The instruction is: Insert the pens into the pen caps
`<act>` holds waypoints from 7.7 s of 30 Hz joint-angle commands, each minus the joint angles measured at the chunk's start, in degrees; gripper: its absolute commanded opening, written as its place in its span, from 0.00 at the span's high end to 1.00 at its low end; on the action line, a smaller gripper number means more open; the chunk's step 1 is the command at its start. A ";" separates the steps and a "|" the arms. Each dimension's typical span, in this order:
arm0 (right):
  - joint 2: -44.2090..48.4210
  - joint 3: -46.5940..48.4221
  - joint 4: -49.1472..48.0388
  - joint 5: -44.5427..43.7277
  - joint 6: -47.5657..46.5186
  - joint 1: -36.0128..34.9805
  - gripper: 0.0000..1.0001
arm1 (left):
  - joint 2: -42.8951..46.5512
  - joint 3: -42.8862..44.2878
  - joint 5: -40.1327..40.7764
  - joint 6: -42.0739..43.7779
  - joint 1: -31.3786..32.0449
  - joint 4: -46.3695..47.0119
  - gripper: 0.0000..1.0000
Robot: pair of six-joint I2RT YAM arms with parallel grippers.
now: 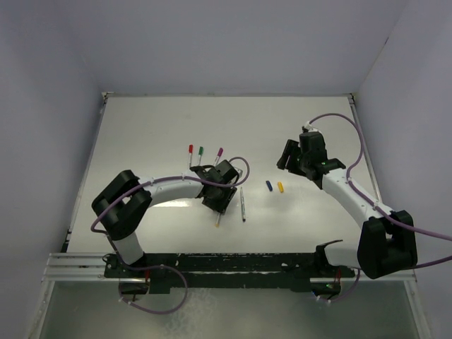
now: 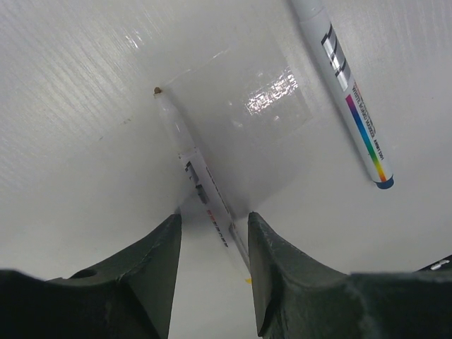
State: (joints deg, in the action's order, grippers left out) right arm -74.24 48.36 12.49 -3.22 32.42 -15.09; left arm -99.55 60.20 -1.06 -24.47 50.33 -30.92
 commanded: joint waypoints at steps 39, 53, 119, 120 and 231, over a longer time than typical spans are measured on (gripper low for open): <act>-9.04 2.33 6.28 1.44 -2.21 0.06 0.56 | 6.84 1.21 -8.81 0.56 -5.56 4.24 1.00; -12.60 3.45 7.77 1.63 -2.55 -0.02 0.58 | 11.09 1.82 -14.55 2.31 -9.68 6.97 1.00; -24.48 7.16 13.34 -3.72 0.18 -5.12 1.00 | 9.20 -0.76 -24.98 0.73 -15.89 15.34 1.00; -23.24 7.98 13.27 -3.57 0.01 -5.12 1.00 | 9.35 -0.42 -24.77 0.66 -15.88 15.67 1.00; 0.44 3.92 -36.52 47.51 8.12 -5.02 1.00 | 13.97 -6.64 -35.55 -20.22 -16.36 70.97 1.00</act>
State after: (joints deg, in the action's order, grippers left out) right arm -71.72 50.37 -27.59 33.78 41.91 -19.51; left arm -85.67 52.84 -36.60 -43.18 34.50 31.66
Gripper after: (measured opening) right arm 0.037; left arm 0.028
